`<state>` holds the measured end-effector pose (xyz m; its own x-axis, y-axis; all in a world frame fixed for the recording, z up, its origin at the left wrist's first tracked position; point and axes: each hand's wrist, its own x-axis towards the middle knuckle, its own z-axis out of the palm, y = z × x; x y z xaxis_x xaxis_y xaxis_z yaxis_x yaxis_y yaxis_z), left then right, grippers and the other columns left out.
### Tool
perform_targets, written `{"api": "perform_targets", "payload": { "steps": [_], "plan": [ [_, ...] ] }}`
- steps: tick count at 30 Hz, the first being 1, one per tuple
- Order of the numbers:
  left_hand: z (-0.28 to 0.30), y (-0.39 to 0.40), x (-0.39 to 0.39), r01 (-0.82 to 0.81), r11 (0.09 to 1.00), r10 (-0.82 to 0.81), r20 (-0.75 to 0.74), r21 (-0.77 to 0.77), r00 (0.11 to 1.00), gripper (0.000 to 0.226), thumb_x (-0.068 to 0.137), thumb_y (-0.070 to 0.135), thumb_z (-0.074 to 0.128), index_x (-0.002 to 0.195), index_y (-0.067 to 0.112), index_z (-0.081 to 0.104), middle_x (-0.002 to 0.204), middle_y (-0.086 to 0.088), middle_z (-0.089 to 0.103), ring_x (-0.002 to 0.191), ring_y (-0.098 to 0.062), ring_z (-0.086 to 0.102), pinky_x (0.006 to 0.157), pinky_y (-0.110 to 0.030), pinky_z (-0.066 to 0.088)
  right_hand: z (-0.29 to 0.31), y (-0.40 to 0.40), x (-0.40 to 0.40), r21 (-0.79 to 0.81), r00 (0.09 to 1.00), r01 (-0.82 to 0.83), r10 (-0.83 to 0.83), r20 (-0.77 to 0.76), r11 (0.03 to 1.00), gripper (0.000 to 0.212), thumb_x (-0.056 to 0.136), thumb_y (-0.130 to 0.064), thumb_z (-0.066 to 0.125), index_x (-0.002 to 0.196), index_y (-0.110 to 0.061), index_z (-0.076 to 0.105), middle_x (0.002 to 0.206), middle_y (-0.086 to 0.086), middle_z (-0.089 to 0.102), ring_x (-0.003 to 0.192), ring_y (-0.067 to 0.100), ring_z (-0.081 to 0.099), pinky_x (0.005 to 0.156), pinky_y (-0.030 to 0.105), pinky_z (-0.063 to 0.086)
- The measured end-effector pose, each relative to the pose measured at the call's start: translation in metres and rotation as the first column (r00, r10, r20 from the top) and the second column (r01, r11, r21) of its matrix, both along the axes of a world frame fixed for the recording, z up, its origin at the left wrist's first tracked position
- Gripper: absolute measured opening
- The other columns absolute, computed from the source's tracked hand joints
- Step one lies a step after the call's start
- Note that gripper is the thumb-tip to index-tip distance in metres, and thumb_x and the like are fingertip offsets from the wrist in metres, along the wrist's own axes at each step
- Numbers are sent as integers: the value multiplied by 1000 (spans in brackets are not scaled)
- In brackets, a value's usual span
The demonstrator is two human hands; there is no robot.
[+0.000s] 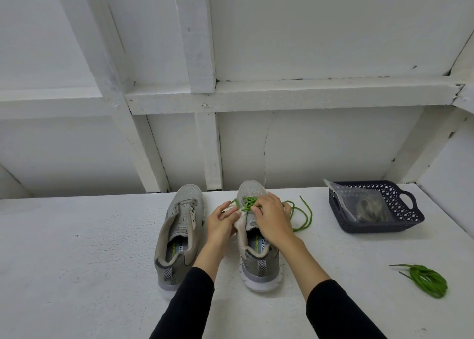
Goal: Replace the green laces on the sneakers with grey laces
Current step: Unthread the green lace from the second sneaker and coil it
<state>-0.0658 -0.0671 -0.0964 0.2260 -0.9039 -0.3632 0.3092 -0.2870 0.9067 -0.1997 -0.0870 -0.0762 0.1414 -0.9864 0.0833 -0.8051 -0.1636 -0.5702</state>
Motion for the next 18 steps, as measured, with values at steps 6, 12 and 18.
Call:
{"api": "perform_targets", "payload": {
  "steps": [6, 12, 18],
  "plan": [
    [-2, -2, -1, -18, 1000, 18, 22, 1, 1000, 48, 89, 1, 66, 133, 7, 50, 107, -1, 68, 83, -7, 63, 56, -14, 52, 10, 2, -4, 137, 707, 97, -165, 688, 986, 20, 98, -18, 54, 80, -11, 60, 99, 2, 70, 96, 20, 62, 87, 34, 49],
    [-2, -1, -2, -24, 1000, 24, 21, 8, 1000, 46, 89, 2, 67, 132, 7, 51, 104, 0, 69, 85, -7, 64, 55, -14, 52, 31, -6, -27, 194, 243, 129, -220, 945, 973, 26, 102, -19, 47, 79, -9, 53, 63, 3, 56, 54, 15, 53, 57, 26, 51],
    [-2, -2, -1, -18, 1000, 17, 28, 8, 999, 45, 89, 3, 67, 131, 8, 52, 102, 2, 69, 87, -9, 65, 58, -17, 53, 20, 0, -49, -182, 894, 355, -277, 351, 917, 34, 101, -33, 46, 86, -6, 60, 64, 5, 59, 56, 20, 50, 53, 32, 35]
  ]
}}
